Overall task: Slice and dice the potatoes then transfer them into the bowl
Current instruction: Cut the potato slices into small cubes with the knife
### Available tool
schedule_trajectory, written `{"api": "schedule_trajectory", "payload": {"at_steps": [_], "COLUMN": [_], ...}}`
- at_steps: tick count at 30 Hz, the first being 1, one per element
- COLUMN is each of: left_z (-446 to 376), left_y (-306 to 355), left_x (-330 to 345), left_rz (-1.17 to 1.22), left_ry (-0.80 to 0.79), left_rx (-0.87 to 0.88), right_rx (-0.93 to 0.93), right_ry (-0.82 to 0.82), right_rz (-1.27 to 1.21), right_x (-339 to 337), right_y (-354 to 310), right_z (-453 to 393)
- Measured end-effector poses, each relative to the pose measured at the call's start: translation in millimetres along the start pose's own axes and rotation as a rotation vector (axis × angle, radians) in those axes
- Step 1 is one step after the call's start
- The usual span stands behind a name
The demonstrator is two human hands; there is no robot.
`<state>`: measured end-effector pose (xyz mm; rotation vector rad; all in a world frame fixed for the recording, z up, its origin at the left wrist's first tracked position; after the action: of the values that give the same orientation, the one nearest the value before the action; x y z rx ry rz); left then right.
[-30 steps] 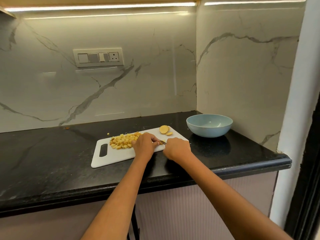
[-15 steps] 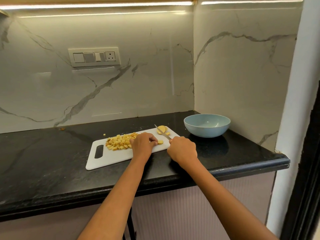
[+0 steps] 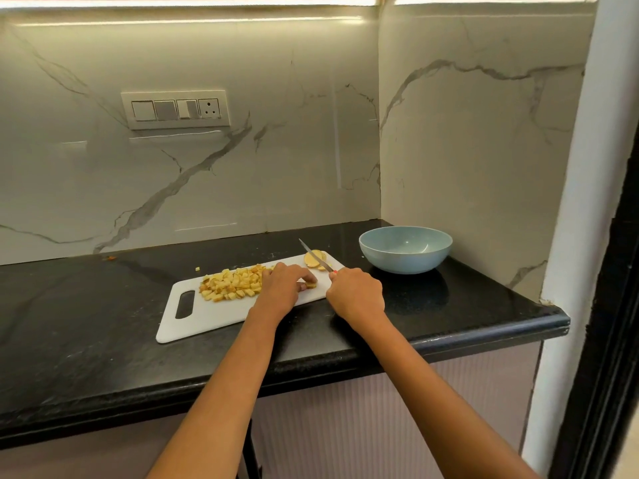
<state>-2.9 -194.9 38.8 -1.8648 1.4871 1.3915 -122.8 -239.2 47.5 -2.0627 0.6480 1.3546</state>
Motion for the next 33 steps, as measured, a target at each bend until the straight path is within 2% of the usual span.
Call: {"api": "schedule_trajectory", "payload": {"at_steps": [6, 11, 17, 25, 33], "left_z": [9, 16, 23, 33, 31], "left_y": [-11, -10, -21, -22, -20], "left_x": [-2, -7, -15, -24, -23], "left_rz": [0.126, 0.023, 0.087, 0.237, 0.220], "left_ry": [-0.011, 0.014, 0.048, 0.166, 0.158], "left_rx": [-0.062, -0.140, -0.273, -0.253, -0.220], "right_rx": [-0.063, 0.038, 0.033, 0.064, 0.059], "right_ry": [-0.065, -0.159, -0.185, -0.126, -0.172], "right_rz": [0.186, 0.083, 0.055, 0.024, -0.018], "right_x": [0, -6, -5, -9, -6], "right_y": [-7, 9, -6, -8, -13], "right_z": [17, 27, 34, 42, 45]}}
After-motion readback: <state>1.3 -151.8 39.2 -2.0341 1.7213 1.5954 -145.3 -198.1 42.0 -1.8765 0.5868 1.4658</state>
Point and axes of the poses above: each hand's wrist, its own z-axis away from the middle knuckle, its own x-axis out of the palm, y = z × x, the point moved 9 cm from there along -z, towards the middle knuckle, and after that the axes turned 6 degrees about z, right-handed, at the moved point
